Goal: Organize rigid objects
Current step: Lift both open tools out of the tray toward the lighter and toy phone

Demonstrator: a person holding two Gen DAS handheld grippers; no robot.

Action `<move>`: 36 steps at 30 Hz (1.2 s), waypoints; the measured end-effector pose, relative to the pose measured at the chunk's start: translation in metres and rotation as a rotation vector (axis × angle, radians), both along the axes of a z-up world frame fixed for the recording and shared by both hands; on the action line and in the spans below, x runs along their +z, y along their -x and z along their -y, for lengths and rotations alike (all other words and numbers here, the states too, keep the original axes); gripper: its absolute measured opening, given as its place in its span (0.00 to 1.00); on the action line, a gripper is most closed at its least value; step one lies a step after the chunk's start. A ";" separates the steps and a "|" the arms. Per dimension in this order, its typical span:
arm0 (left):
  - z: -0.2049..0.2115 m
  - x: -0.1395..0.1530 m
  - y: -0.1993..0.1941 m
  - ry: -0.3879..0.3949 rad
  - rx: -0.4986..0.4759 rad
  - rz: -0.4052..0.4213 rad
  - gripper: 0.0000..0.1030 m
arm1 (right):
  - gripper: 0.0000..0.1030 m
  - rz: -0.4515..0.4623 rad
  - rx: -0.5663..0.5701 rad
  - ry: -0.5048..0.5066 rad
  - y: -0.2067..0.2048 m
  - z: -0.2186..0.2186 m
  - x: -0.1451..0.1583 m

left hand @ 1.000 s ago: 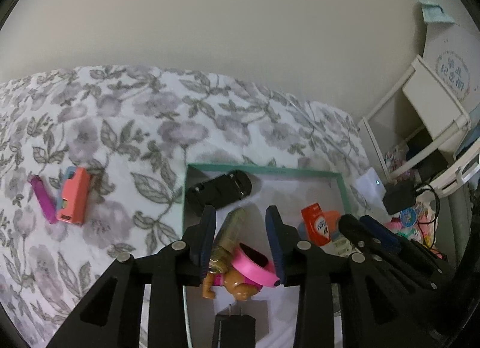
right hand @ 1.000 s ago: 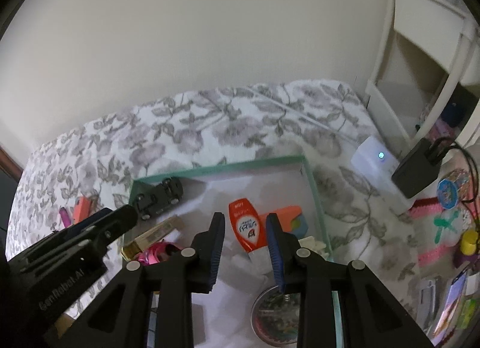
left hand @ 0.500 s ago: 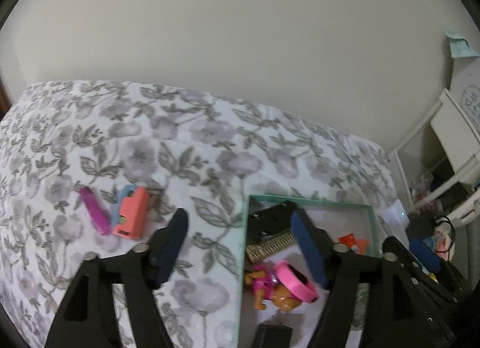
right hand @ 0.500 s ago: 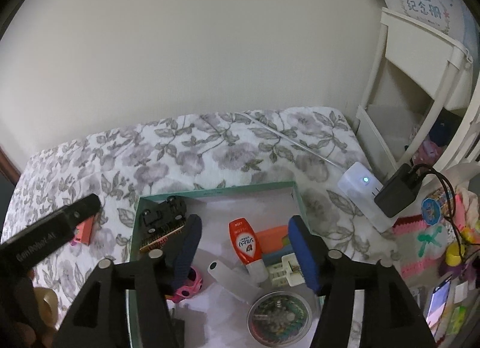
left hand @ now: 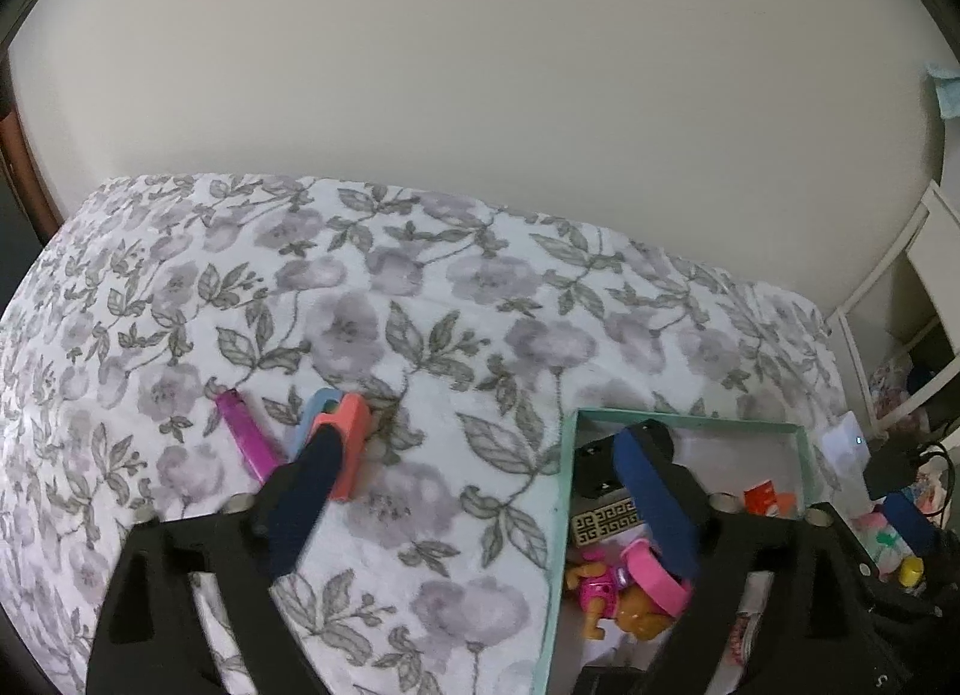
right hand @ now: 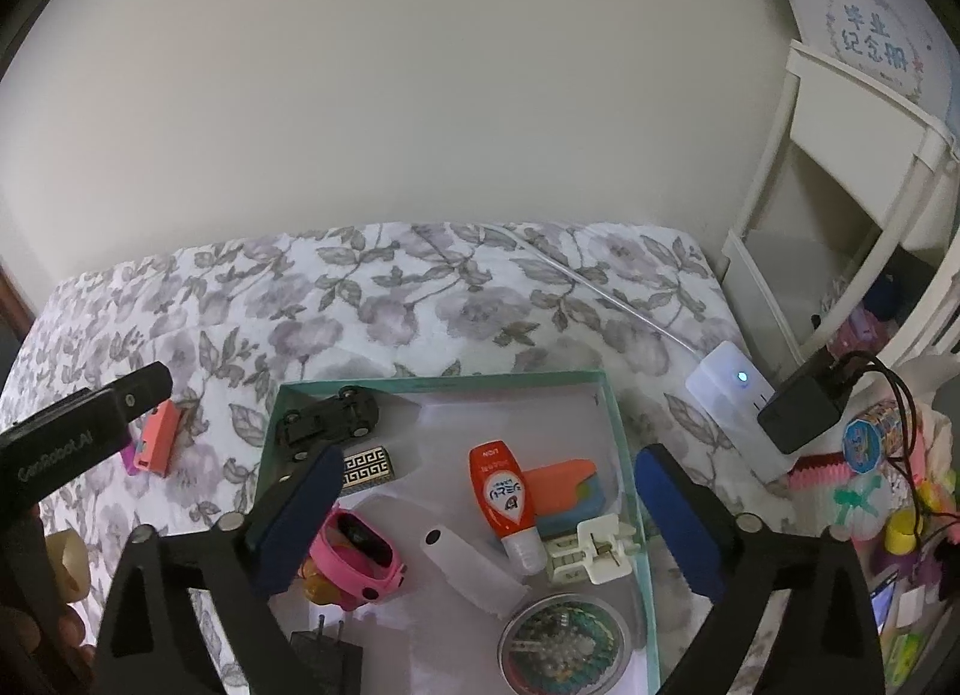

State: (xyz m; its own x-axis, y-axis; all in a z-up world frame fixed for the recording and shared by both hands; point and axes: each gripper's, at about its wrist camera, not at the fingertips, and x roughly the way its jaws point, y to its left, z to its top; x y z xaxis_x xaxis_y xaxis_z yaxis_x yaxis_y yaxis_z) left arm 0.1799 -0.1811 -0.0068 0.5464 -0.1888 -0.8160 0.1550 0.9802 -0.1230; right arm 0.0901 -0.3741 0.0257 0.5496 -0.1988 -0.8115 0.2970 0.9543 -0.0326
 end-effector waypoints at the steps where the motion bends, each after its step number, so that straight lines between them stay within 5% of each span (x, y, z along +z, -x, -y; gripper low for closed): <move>1: -0.001 -0.001 0.000 -0.003 0.002 0.002 0.97 | 0.98 -0.001 0.003 0.002 -0.001 -0.001 -0.001; 17: -0.035 -0.008 -0.014 0.014 0.052 -0.037 0.97 | 1.00 -0.026 0.038 0.016 -0.013 -0.021 -0.011; 36: -0.157 -0.012 -0.039 0.052 0.256 -0.061 0.97 | 1.00 -0.008 0.214 -0.033 -0.043 -0.112 -0.012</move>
State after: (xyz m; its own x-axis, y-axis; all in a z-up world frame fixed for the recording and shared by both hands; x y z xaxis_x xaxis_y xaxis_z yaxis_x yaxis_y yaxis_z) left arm 0.2191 -0.0244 -0.0189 0.5319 -0.0933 -0.8416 -0.1059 0.9788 -0.1755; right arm 0.1329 -0.2618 0.0136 0.5701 -0.0513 -0.8199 0.0877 0.9961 -0.0013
